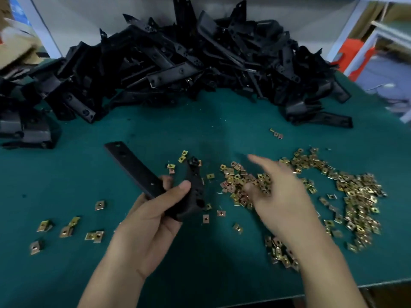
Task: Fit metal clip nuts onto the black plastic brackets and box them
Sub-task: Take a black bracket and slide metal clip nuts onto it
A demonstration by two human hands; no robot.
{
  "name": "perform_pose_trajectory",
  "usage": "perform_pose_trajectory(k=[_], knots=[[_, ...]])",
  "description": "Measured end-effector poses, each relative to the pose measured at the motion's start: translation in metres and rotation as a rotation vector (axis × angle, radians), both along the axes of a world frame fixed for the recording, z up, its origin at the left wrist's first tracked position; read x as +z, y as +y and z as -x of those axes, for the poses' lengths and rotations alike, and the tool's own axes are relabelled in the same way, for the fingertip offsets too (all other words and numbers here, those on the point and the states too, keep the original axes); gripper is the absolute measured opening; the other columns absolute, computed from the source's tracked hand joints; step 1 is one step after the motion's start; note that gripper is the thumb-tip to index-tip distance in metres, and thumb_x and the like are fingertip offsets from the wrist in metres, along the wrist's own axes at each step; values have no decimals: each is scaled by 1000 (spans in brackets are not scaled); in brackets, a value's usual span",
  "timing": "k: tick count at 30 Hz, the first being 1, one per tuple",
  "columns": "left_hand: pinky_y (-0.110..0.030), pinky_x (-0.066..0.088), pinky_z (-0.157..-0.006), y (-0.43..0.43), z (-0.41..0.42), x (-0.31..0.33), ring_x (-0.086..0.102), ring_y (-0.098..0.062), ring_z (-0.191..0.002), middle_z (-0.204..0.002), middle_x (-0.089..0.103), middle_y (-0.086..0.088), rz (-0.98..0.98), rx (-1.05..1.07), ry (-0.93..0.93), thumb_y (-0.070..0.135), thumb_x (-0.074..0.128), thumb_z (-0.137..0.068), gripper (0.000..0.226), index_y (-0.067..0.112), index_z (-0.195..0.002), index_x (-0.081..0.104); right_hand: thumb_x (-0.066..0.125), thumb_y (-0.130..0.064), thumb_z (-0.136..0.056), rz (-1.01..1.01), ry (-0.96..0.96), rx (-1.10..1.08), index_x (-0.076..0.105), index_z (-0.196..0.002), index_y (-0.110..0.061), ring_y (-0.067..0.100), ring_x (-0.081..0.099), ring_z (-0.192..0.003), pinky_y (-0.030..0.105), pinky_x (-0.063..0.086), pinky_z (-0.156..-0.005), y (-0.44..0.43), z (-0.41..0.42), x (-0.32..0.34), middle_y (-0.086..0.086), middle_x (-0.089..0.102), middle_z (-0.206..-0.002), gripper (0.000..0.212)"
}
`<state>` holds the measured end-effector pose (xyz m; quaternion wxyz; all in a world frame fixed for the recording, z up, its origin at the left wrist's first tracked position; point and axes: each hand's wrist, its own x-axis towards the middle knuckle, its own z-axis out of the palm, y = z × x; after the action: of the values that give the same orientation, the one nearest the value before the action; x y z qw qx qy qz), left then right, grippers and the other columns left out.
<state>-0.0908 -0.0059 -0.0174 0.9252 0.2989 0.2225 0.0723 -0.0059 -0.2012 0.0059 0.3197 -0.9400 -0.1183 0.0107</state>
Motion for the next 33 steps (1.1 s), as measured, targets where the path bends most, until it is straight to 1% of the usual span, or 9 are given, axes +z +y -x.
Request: perform_pose_trajectory(k=[2,4,8,12,16,19,24,27,33], knots=[[-29,61,-76,-7,6,-6,74,-16,-91,-80,61,0,-7,-56,-15,-6,88,-59,41,17,-76,58,70,-50,-88,262,138,-133,40,-148,-42,25,32,-139,43,30,-114,-29,3,-2,-2,43,-148,67],[-31,62,-80,-13,9,-12,73,-17,-94,-90,61,-3,-9,-91,-7,-1,91,-57,43,19,-73,57,67,-59,-85,323,210,-143,43,-147,-41,30,31,-138,48,31,-112,-41,7,-5,3,43,-146,69],[-28,62,-71,-26,12,-19,72,-15,-83,-84,60,-2,-55,-130,-24,0,89,-63,44,22,-74,52,75,-41,-87,114,122,-157,65,-128,-38,27,48,-128,33,37,-101,-44,8,-9,0,54,-123,42],[-29,61,-71,-35,16,-20,69,-14,-80,-76,60,0,-113,-209,-96,3,87,-66,48,21,-74,43,76,-27,-88,16,119,-161,72,-101,-39,11,57,-100,19,36,-84,-45,4,-14,-8,63,-112,18],[-27,59,-68,-42,17,-20,68,-13,-77,-73,59,1,-124,-207,-103,2,86,-68,47,20,-70,43,72,-18,-91,-42,55,-163,71,-90,-37,-15,52,-71,-4,34,-58,-44,2,-16,-25,60,-85,19],[-27,59,-66,-47,17,-19,71,-16,-81,-76,62,-2,-96,-190,-113,-2,81,-72,42,18,-69,44,68,-17,-94,-102,-1,-206,70,-90,-35,-21,50,-69,0,35,-54,-44,4,-17,-32,57,-78,19],[-32,61,-84,-52,18,-20,69,-16,-92,-80,59,-2,-30,-159,-106,-2,82,-74,42,19,-66,46,65,-22,-95,-246,-28,-215,66,-91,-33,-7,58,-90,17,39,-70,-45,8,-17,-25,66,-90,13],[-30,60,-81,-56,18,-19,70,-12,-90,-77,60,2,-4,-159,-108,-1,73,-78,36,19,-67,46,65,-20,-95,-358,-20,-200,66,-91,-33,-8,60,-91,14,42,-73,-46,11,-17,-20,68,-91,14],[-37,56,-73,-59,20,-20,65,-17,-78,-78,58,-2,-95,-246,-108,6,80,-70,43,19,-68,39,75,-7,-86,-706,104,-148,74,-91,-23,11,68,-82,21,54,-76,-41,23,-17,-2,74,-87,17]])
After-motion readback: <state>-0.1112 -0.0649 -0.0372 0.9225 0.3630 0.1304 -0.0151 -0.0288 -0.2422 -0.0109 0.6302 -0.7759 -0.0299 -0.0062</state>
